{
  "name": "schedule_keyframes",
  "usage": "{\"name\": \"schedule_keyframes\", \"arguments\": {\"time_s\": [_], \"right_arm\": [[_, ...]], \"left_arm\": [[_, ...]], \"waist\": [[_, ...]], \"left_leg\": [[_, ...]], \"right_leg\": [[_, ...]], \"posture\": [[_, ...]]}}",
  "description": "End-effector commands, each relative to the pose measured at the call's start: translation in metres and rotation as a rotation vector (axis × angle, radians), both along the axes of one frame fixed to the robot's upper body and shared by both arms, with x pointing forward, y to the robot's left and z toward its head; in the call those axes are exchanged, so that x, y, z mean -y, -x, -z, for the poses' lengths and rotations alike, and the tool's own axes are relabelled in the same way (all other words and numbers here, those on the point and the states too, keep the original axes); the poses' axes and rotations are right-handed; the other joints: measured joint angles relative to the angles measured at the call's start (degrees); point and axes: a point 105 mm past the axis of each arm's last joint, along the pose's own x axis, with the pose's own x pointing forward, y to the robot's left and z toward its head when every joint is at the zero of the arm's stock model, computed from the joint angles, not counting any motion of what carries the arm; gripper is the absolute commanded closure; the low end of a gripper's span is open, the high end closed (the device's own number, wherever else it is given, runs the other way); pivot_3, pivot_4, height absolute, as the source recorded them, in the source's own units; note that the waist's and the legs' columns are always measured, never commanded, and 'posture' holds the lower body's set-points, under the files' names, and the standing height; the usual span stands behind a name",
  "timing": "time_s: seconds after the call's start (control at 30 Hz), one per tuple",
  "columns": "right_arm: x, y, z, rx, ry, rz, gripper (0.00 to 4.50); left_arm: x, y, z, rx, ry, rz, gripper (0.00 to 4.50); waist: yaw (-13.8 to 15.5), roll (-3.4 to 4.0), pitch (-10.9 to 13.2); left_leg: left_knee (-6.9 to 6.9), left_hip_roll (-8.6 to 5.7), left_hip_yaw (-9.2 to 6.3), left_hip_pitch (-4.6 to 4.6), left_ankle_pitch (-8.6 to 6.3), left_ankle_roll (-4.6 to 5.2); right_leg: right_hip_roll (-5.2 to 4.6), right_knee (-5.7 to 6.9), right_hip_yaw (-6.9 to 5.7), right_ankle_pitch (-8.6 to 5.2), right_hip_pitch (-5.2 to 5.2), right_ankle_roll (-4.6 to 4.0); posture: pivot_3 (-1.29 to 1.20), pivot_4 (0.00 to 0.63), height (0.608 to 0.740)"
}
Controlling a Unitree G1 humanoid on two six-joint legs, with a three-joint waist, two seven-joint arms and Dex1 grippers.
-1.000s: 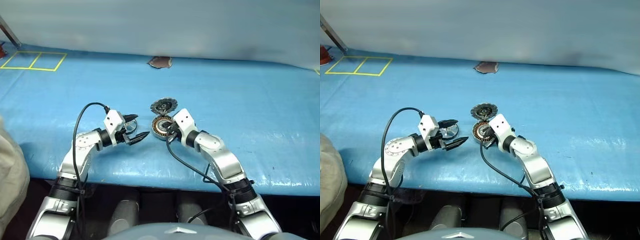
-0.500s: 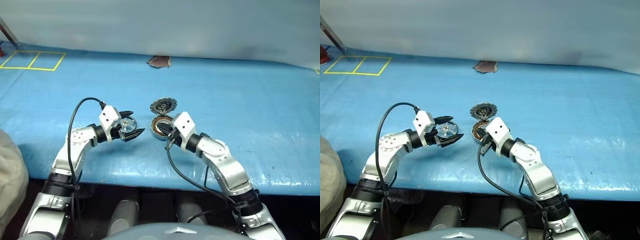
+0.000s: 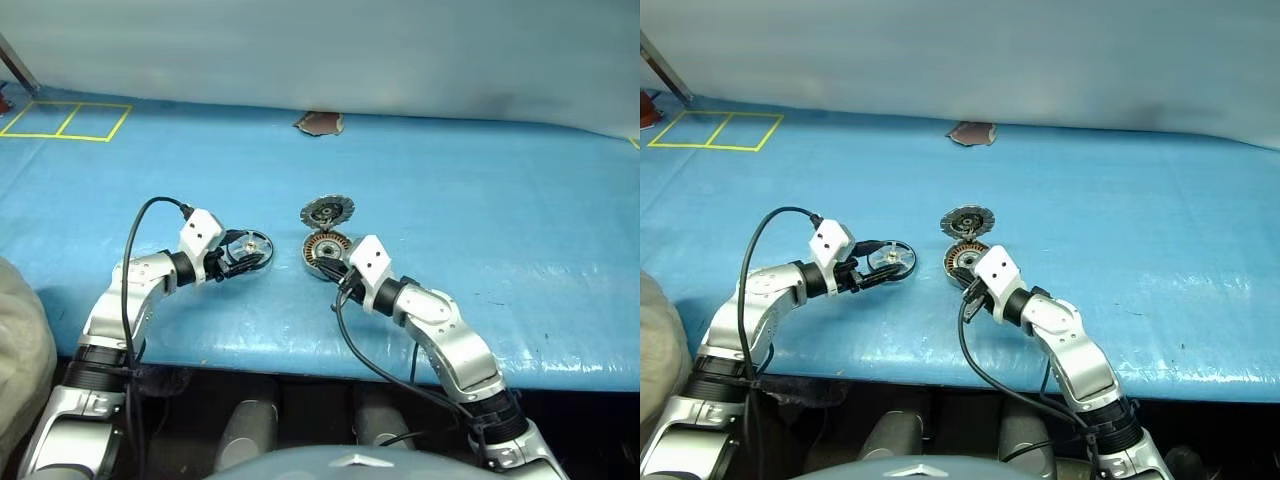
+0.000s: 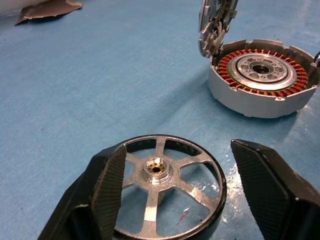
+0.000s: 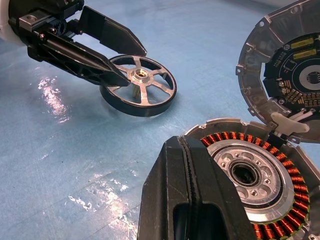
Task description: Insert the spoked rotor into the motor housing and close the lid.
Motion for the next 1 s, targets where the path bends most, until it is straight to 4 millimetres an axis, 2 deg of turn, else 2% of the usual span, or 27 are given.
{"name": "schedule_keyframes", "arguments": {"time_s": [0.03, 0.43, 0.53, 0.63, 0.93, 1.0], "right_arm": [[-0.004, 0.002, -0.012, 0.049, -0.024, -0.012, 4.50], [-0.005, 0.001, -0.011, 0.046, -0.027, -0.006, 4.50], [-0.004, 0.000, -0.011, 0.046, -0.028, 0.002, 4.50], [-0.003, -0.001, -0.010, 0.046, -0.027, 0.009, 4.50], [-0.003, -0.001, -0.011, 0.046, -0.027, 0.011, 4.50], [-0.001, -0.001, -0.010, 0.045, -0.025, 0.015, 4.50]], "left_arm": [[-0.001, 0.000, -0.004, 0.007, -0.056, 0.000, 0.91], [-0.004, 0.006, 0.012, -0.056, -0.117, -0.015, 0.91], [-0.004, 0.006, 0.015, -0.068, -0.125, -0.012, 1.50], [-0.004, 0.006, 0.016, -0.068, -0.125, -0.018, 2.39], [-0.007, 0.005, 0.019, -0.073, -0.142, -0.026, 2.39], [-0.008, 0.006, 0.018, -0.072, -0.132, -0.020, 2.71]], "waist": [[0.00, 0.00, 0.00], [0.00, 0.00, 0.00], [0.01, 0.00, 0.00], [0.02, 0.01, -0.01], [0.02, 0.01, -0.01], [0.03, 0.03, -0.02]], "left_leg": [[0.00, 0.00, 0.00, 0.00, 0.00, 0.00], [0.00, 0.01, 0.00, 0.04, -0.01, -0.01], [0.00, 0.01, 0.00, 0.06, -0.01, -0.01], [0.00, 0.01, 0.00, 0.16, -0.01, -0.02], [0.00, 0.12, 0.01, 0.33, -0.02, -0.03], [0.00, 0.11, 0.01, 0.33, -0.02, -0.03]], "right_leg": [[0.00, 0.00, 0.00, 0.00, 0.00, 0.00], [0.00, 0.01, 0.00, 0.00, 0.01, 0.00], [0.00, 0.01, 0.00, 0.00, 0.01, 0.00], [-0.01, 0.00, 0.00, 0.00, 0.01, 0.00], [-0.05, 0.01, 0.01, -0.01, 0.07, -0.01], [-0.05, 0.01, 0.01, -0.01, 0.06, -0.01]], "posture": [[0.00, 0.150, 0.740], [0.00, 0.150, 0.740], [0.00, 0.150, 0.740], [0.00, 0.150, 0.740], [0.00, 0.150, 0.740], [0.00, 0.150, 0.740]]}}
